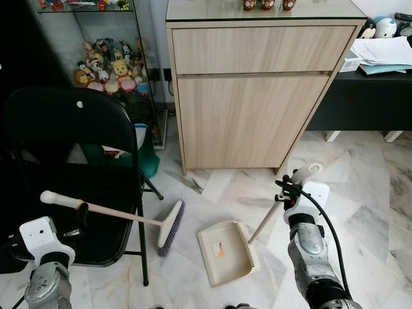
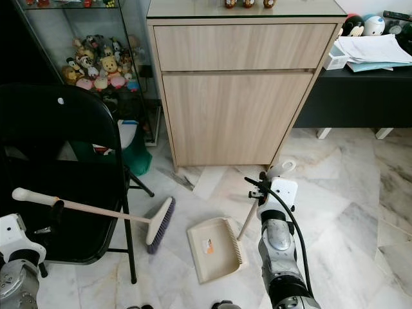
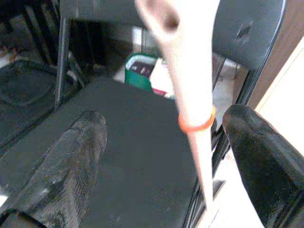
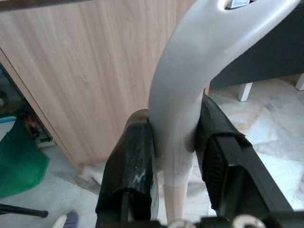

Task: Sweep floor

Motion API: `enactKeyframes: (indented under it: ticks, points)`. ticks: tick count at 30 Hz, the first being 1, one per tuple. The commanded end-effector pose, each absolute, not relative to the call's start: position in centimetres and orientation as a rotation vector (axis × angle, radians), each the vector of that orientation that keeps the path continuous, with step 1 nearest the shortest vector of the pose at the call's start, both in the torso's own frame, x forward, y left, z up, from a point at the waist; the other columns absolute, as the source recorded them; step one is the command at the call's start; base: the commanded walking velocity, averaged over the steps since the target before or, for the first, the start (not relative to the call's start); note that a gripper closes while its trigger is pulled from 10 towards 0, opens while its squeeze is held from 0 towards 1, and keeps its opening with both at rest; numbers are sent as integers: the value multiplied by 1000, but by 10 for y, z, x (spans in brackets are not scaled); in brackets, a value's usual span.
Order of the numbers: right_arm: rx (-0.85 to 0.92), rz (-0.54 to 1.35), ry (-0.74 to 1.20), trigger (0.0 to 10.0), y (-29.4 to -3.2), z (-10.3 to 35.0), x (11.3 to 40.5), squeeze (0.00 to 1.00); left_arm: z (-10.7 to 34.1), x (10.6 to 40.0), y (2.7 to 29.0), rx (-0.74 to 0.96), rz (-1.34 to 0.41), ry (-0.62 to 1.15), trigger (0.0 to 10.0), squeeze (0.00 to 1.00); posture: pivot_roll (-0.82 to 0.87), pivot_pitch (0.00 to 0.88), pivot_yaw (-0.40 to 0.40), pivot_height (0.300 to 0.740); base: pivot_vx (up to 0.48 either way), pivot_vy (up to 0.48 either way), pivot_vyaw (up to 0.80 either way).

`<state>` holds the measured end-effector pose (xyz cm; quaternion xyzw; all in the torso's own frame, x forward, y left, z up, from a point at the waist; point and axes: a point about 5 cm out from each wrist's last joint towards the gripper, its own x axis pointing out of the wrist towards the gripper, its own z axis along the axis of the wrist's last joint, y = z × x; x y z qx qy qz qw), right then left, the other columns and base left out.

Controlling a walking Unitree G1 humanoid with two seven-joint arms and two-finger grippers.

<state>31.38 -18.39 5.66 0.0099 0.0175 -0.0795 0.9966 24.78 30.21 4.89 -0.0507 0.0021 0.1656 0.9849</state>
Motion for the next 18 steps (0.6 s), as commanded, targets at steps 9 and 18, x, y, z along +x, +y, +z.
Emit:
enactKeyframes:
  ticks: [9,18]
  points:
    - [27,-154,24,10000,-182,59,316,0,54,248,310,-130,415,-34,10000,0,-56,153,-2,740,0,0,0]
    - [25,-153,20,10000,-183,60,315,0,51,259,294,-208,422,-45,10000,0,-71,156,-7,740,0,0,0]
